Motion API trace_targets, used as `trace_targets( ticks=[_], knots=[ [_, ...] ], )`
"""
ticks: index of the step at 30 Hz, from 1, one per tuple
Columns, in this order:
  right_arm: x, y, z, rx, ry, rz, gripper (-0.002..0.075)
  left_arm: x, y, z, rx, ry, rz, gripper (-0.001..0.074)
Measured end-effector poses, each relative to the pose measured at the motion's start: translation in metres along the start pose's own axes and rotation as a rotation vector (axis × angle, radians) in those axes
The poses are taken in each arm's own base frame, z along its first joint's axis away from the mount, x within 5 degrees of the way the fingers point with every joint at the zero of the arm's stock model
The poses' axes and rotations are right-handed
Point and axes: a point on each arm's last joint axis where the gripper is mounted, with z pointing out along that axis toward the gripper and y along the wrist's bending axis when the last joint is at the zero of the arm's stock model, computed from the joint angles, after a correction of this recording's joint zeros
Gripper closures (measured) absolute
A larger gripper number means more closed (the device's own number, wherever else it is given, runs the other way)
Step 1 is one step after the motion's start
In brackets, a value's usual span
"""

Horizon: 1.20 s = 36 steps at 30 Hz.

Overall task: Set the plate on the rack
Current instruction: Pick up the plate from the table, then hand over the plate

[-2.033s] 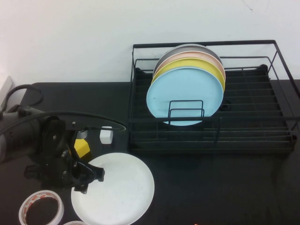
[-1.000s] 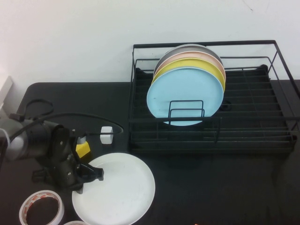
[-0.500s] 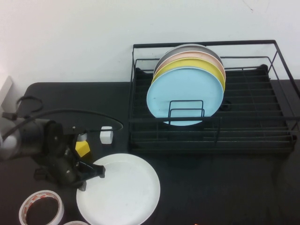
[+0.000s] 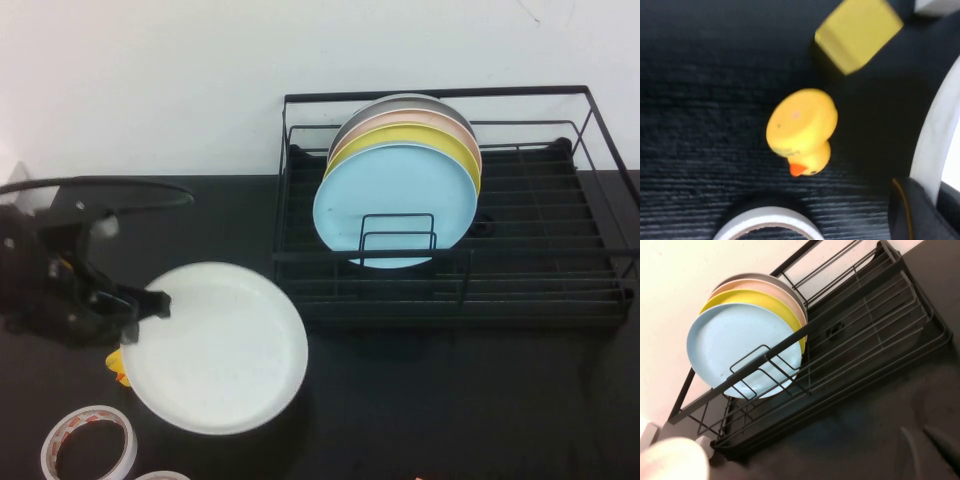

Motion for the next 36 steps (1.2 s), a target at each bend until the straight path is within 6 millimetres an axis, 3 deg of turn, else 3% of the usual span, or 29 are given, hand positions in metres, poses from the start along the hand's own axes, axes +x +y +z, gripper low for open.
trace_targets(
  ticks=[8,14,20,24,27,32,36],
  knots=[
    [0.0,0.0,0.0,-0.004,0.001,-0.004,0.0728,-0.002,-0.011,-0.064,0.064,-0.185,0.057,0.0733],
    [0.002,0.003,-0.001,-0.017,0.034,0.012,0.0728,0.006,-0.025,-0.125,0.171,-0.383,0.151,0.0733],
    [-0.02,0.034,-0.015,-0.089,0.104,-0.12,0.0711,0.018,-0.041,-0.166,0.335,-0.543,0.253,0.0733],
    [-0.047,0.065,-0.017,-0.164,0.145,-0.224,0.0628,0.025,-0.048,-0.174,0.423,-0.594,0.298,0.0733],
    [-0.067,0.088,-0.011,-0.231,0.202,-0.274,0.052,0.031,-0.05,-0.17,0.465,-0.601,0.308,0.0733],
    [-0.093,0.118,0.011,-0.325,0.369,-0.371,0.034,0.046,-0.058,-0.159,0.52,-0.605,0.374,0.0733],
    [-0.111,0.135,0.038,-0.409,0.483,-0.43,0.0305,0.058,-0.077,-0.154,0.559,-0.61,0.452,0.0733]
  ],
)
